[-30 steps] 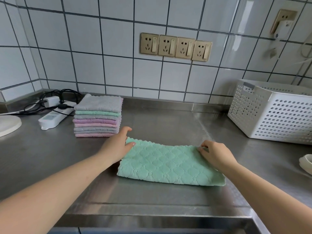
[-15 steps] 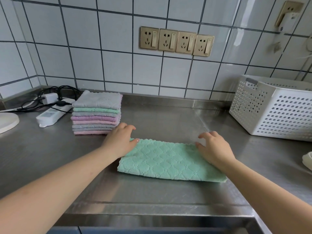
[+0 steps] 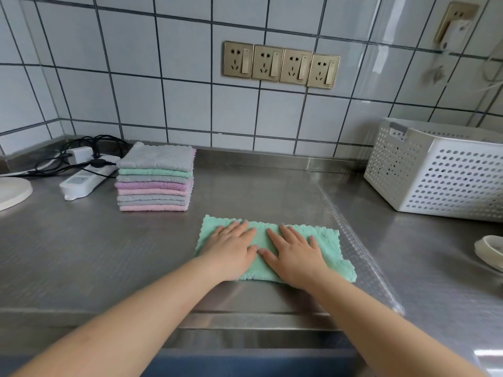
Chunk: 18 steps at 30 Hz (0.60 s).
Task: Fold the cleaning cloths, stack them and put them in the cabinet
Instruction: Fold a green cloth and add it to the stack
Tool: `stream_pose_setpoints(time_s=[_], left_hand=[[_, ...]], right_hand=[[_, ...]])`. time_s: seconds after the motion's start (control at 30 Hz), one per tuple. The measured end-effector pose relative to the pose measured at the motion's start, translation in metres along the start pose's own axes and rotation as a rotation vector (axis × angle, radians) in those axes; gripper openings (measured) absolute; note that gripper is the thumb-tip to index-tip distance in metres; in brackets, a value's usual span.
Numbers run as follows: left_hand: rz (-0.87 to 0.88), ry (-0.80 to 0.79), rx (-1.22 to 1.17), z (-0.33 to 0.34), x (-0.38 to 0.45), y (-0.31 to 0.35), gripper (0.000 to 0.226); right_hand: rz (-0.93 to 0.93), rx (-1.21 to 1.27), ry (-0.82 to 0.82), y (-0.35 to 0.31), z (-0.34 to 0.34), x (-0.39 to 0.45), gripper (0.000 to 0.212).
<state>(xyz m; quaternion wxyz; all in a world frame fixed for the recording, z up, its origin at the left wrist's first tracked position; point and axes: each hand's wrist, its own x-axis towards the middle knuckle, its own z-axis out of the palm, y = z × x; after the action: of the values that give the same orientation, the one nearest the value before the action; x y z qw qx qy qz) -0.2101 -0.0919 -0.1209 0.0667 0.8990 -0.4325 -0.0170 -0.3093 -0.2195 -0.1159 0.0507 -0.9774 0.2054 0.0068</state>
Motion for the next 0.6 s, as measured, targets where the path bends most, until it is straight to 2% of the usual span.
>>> stream_pose_setpoints(time_s=[0.27,0.6], left_hand=[[-0.078,-0.076,0.017,-0.009,-0.007,-0.012,0.065],[-0.097,-0.093,0.017,-0.009,-0.009,-0.018,0.067]], right_hand=[[0.093,-0.043,-0.02,0.036,-0.004,-0.01,0.077],[0.168,-0.022,-0.038,0.059,-0.006,-0.017,0.081]])
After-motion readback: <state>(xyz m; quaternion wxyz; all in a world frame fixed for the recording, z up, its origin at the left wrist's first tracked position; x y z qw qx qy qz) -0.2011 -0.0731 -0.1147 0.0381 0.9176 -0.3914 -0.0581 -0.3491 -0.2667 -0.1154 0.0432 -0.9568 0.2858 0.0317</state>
